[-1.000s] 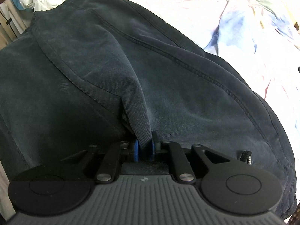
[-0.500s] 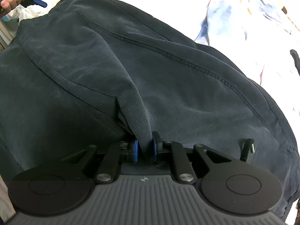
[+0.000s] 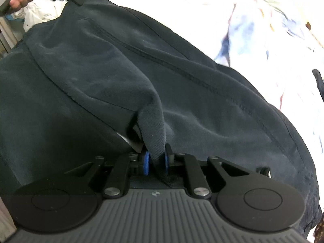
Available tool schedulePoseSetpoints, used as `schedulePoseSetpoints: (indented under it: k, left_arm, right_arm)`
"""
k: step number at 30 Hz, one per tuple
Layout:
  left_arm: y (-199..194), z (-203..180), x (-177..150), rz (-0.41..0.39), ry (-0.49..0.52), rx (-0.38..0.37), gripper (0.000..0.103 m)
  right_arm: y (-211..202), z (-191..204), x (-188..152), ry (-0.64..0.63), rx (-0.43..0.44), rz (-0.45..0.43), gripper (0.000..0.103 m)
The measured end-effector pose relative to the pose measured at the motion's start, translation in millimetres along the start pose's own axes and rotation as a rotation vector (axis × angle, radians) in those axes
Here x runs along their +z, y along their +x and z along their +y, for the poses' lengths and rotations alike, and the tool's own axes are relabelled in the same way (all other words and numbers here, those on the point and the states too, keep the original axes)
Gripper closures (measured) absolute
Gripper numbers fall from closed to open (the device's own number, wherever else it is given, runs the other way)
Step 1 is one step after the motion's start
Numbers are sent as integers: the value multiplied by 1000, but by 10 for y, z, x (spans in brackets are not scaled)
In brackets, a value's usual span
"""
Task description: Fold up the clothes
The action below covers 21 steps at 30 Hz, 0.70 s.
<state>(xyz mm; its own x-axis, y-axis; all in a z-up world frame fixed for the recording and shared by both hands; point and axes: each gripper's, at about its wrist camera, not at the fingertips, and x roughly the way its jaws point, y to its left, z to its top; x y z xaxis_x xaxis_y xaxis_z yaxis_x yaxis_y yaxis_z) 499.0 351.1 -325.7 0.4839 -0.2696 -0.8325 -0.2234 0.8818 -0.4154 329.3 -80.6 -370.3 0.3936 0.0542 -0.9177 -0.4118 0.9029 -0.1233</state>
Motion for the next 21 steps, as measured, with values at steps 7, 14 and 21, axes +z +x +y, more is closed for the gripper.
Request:
schedulePoseSetpoints:
  k: [7, 14, 21]
  left_arm:
    - [-71, -14, 251, -19, -6, 21, 97]
    - [204, 200, 49, 47, -82, 99, 71]
    - [-284, 172, -101, 20, -81, 58, 50]
  right_arm:
    - [-73, 21, 167, -4, -27, -56, 91]
    - [197, 195, 36, -70, -16, 33, 79]
    - [-205, -49, 45, 66, 25, -37, 71]
